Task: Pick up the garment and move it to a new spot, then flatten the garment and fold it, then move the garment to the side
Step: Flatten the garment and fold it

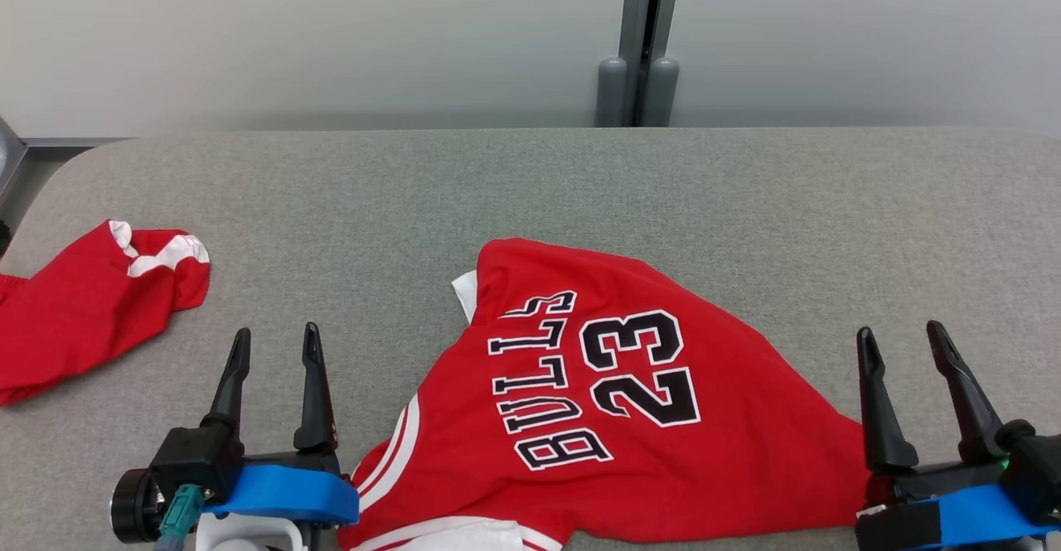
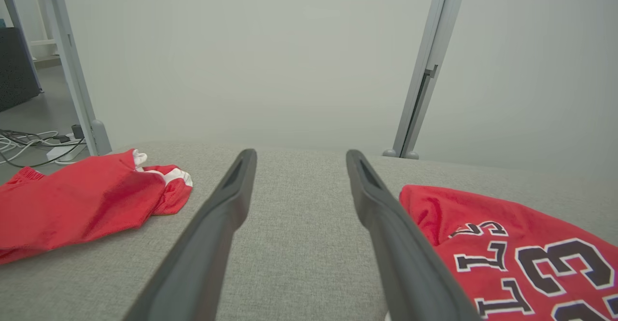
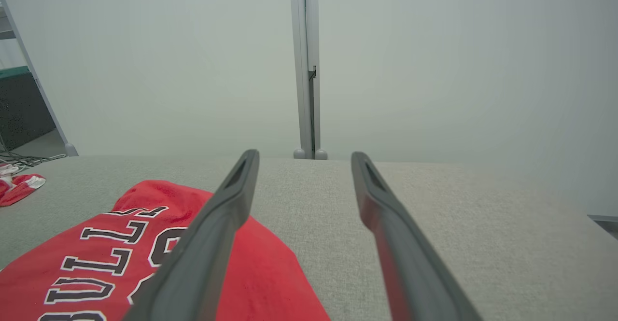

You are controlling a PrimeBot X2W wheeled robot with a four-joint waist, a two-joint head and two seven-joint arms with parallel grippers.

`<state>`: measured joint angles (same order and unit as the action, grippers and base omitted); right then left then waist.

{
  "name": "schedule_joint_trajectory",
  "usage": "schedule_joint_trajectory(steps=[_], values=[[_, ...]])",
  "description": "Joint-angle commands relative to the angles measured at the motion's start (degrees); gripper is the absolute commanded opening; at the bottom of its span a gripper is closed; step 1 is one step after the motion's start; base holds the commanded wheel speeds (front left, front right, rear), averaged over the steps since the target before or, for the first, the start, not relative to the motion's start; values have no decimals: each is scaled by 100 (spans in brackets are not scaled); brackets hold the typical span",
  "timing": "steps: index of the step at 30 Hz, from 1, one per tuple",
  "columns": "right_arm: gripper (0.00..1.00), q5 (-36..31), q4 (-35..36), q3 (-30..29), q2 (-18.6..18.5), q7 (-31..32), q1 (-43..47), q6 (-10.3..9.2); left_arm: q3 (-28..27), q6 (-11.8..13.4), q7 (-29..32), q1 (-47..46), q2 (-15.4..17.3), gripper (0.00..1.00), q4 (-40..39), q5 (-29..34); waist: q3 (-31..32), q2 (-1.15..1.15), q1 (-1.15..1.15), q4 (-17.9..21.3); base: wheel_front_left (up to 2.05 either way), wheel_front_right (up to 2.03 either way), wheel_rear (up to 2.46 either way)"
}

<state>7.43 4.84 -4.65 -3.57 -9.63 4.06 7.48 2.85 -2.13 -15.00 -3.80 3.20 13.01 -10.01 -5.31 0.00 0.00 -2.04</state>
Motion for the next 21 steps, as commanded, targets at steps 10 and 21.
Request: schedule_joint_trajectory(steps=[10, 21], values=[[100, -29, -406, 284, 67, -119, -413, 3, 49, 41, -27, -15, 35, 100, 11, 96, -10, 0, 0, -110, 0, 0, 0], [100, -22, -660, 284, 69, -110, -437, 2, 293, -90, 129, -294, 117, 100, 108, 221, 6, 0, 0, -99, 0, 0, 0]])
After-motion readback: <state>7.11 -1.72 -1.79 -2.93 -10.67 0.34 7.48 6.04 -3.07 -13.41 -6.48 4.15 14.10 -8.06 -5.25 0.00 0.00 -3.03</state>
